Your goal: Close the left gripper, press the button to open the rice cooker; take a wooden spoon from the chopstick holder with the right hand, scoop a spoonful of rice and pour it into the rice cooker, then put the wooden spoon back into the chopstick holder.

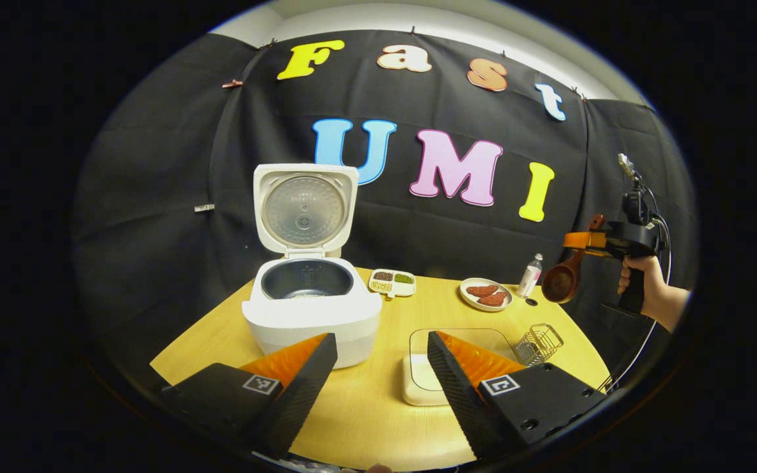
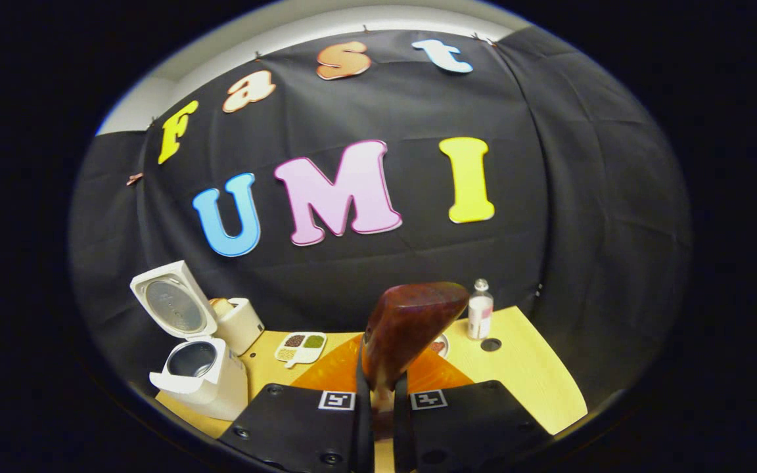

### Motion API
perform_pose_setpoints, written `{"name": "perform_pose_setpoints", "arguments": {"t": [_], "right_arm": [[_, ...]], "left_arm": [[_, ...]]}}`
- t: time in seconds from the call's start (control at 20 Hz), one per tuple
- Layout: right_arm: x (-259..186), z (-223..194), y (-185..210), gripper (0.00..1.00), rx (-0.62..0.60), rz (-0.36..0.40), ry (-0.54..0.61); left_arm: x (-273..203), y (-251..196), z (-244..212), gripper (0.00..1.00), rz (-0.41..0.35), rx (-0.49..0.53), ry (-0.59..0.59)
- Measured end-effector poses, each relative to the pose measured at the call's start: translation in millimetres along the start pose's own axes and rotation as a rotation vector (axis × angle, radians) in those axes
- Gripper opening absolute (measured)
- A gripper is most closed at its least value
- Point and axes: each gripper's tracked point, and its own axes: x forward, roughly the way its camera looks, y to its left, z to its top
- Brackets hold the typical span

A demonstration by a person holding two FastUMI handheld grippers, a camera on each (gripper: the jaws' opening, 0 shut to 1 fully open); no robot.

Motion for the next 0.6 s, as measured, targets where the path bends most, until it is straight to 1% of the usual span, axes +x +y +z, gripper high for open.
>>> {"name": "perform_pose_setpoints", "arguments": {"t": [0.05, 0.15, 0.25, 0.35, 0.45, 0.6], "right_arm": [[2.4, -9.7, -13.4, 0.16, 0.024, -0.015, 0.017], [7.8, -30.9, -36.9, 0.16, 0.058, -0.037, 0.052], [10.6, -53.9, -54.0, 0.16, 0.085, -0.051, 0.098], [14.7, -70.7, -68.0, 0.16, 0.135, -0.074, 0.122], [18.4, -88.6, -73.1, 0.16, 0.183, -0.082, 0.149], [20.5, -112.8, -81.3, 0.16, 0.218, -0.099, 0.196]], "left_arm": [[-1.4, -5.0, -1.2, 0.96, 0.01, 0.012, 0.003], [-2.1, -11.3, -1.7, 0.96, 0.036, 0.022, 0.013], [-1.3, -17.2, -4.5, 0.96, 0.065, 0.003, 0.035], [-2.0, -25.3, -8.6, 0.96, 0.085, -0.084, 0.062], [-1.4, -32.7, -7.6, 0.96, 0.114, -0.167, 0.069], [-3.7, -34.3, -8.0, 0.96, 0.173, -0.206, 0.068]]}}
